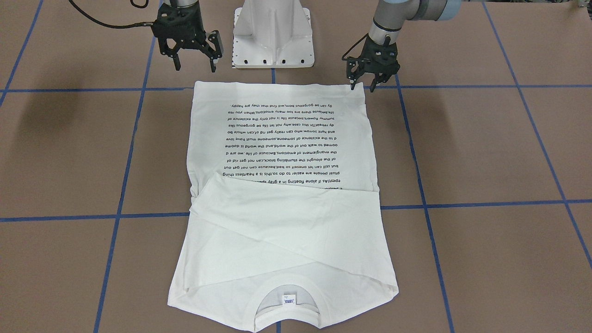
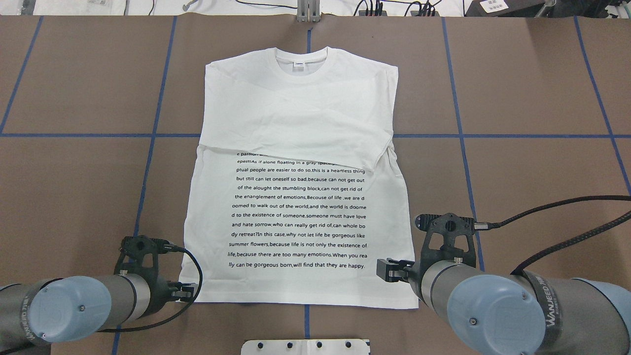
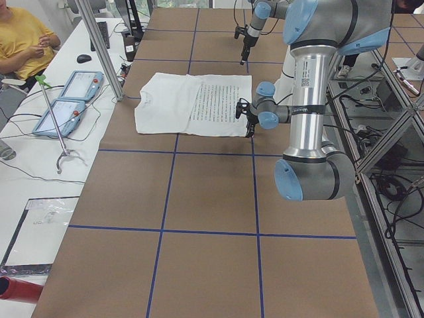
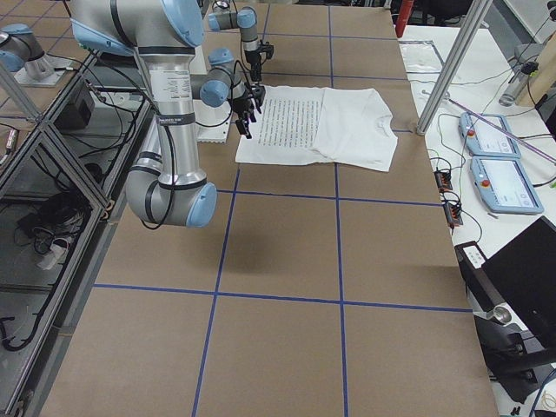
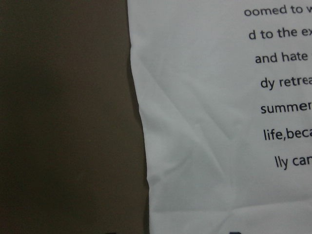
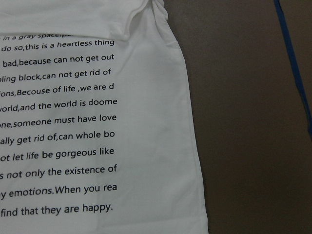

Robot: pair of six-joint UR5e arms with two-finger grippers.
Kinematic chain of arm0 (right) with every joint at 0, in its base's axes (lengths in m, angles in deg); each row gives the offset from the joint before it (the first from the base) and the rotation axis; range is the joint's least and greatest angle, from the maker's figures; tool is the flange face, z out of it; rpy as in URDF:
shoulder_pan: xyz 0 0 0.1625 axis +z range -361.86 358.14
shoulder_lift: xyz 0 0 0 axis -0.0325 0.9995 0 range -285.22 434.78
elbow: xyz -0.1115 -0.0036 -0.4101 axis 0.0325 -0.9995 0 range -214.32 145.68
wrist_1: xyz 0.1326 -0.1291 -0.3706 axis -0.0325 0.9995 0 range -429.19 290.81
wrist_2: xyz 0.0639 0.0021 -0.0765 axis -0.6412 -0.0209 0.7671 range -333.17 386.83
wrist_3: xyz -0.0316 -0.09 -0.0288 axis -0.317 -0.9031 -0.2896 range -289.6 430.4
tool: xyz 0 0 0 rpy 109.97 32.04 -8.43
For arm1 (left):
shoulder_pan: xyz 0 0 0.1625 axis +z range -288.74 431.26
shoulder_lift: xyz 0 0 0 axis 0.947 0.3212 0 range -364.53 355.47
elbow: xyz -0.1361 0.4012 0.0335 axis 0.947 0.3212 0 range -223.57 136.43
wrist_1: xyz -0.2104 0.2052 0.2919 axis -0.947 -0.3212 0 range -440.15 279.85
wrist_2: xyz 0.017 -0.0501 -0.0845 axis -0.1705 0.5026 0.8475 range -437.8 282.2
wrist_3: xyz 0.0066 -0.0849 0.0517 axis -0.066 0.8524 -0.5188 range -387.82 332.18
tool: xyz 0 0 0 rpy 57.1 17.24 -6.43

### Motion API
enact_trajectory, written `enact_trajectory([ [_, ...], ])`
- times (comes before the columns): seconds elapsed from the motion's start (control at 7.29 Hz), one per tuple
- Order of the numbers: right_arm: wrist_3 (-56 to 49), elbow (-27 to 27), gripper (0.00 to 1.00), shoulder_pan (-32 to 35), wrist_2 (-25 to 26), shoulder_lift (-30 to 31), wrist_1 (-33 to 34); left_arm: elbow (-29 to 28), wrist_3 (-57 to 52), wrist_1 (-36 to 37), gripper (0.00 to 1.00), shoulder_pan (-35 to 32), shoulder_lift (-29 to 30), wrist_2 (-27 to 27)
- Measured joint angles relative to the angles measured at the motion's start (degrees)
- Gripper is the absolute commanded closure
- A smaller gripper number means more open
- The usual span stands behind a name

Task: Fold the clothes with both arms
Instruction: 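Grasp both hem corners with the left and right grippers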

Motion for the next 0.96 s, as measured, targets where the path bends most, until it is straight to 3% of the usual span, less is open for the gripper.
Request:
enact_trajectory([
  [0.55, -0.03, -0.09, 0.0, 0.0, 0.02, 0.06, 0.01, -0.65, 0.01, 0.12, 0.46, 0.88, 0.25, 0.06],
  [0.69, -0.03, -0.1, 0.0, 0.0, 0.02, 0.04, 0.01, -0.79, 0.01, 0.11, 0.58, 1.11, 0.27, 0.06],
  [0.96, -0.03, -0.17, 0.0, 0.01, 0.02, 0.03, 0.01, -0.85, 0.01, 0.09, 1.0, 1.58, 0.32, 0.06],
])
